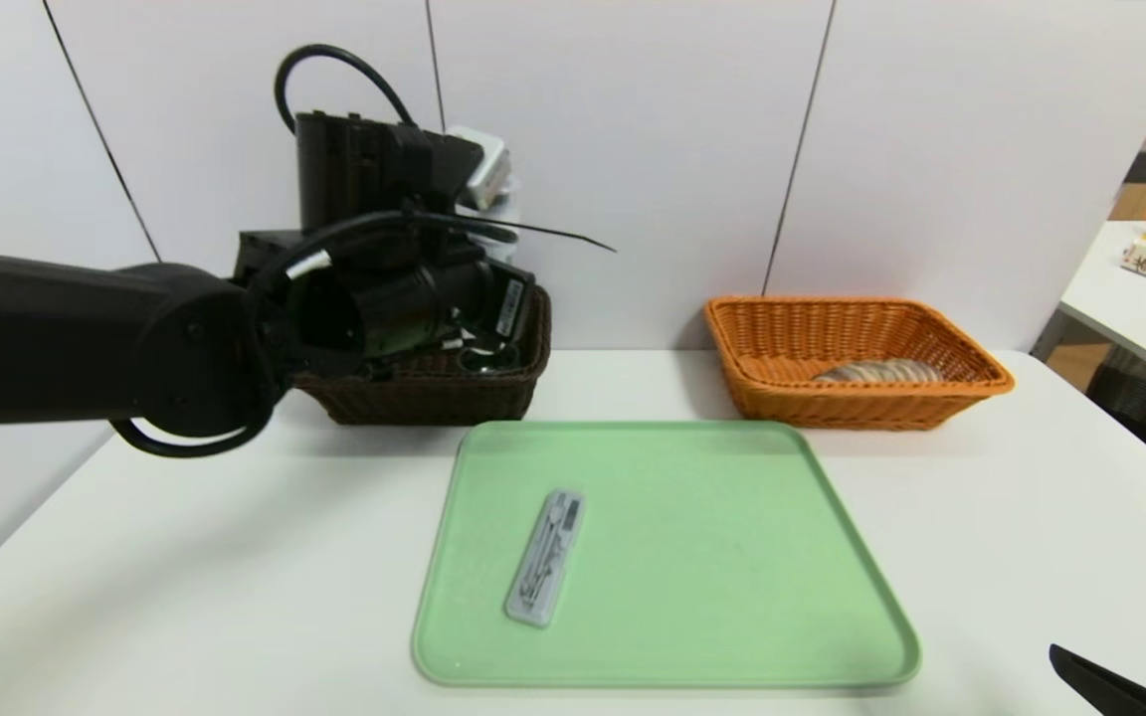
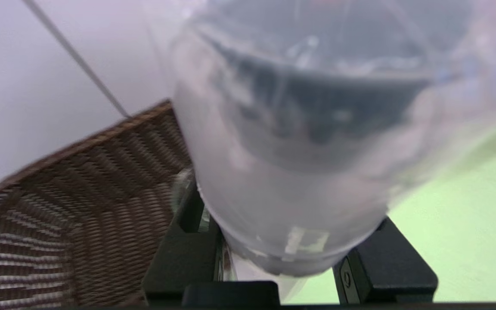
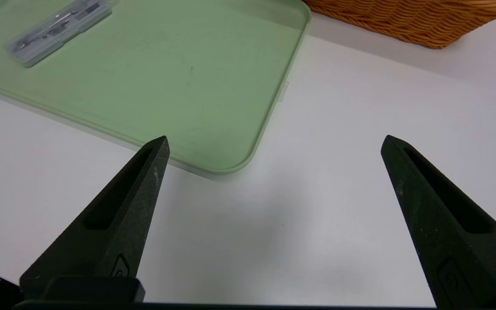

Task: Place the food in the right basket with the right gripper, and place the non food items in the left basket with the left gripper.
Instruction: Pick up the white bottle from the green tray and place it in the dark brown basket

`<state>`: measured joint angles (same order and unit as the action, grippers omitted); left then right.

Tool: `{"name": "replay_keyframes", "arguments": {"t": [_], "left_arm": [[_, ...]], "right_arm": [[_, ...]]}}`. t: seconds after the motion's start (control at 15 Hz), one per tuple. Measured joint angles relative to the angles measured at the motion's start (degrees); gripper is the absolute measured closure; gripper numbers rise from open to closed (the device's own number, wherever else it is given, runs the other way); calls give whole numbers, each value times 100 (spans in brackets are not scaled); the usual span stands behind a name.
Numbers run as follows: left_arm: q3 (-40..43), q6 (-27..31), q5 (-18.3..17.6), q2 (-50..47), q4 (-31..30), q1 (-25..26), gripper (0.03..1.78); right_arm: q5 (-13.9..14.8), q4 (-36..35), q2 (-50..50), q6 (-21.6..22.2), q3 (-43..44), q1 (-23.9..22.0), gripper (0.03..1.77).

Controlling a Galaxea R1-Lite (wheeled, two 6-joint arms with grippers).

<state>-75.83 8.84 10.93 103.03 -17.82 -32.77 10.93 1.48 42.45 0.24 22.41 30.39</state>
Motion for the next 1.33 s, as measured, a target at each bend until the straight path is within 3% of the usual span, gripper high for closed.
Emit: {"name": "replay_keyframes", "arguments": {"t": [0.27, 0.53, 0.8, 1.33], "left_arm": [[-979, 144, -438, 210, 1102, 680, 114], [-1825, 290, -667, 909, 1543, 1265, 114], [-2131, 223, -968, 1568, 1601, 1674, 114], [-1919, -184, -1025, 1992, 1432, 1849, 114]], "right_arm": [[-7, -2, 16, -2, 7, 1, 10], [-7, -10, 49, -2, 11, 9, 10], [-5, -7, 83, -6, 17, 9, 10], [-11, -7, 162, -62, 71, 9, 10]]}}
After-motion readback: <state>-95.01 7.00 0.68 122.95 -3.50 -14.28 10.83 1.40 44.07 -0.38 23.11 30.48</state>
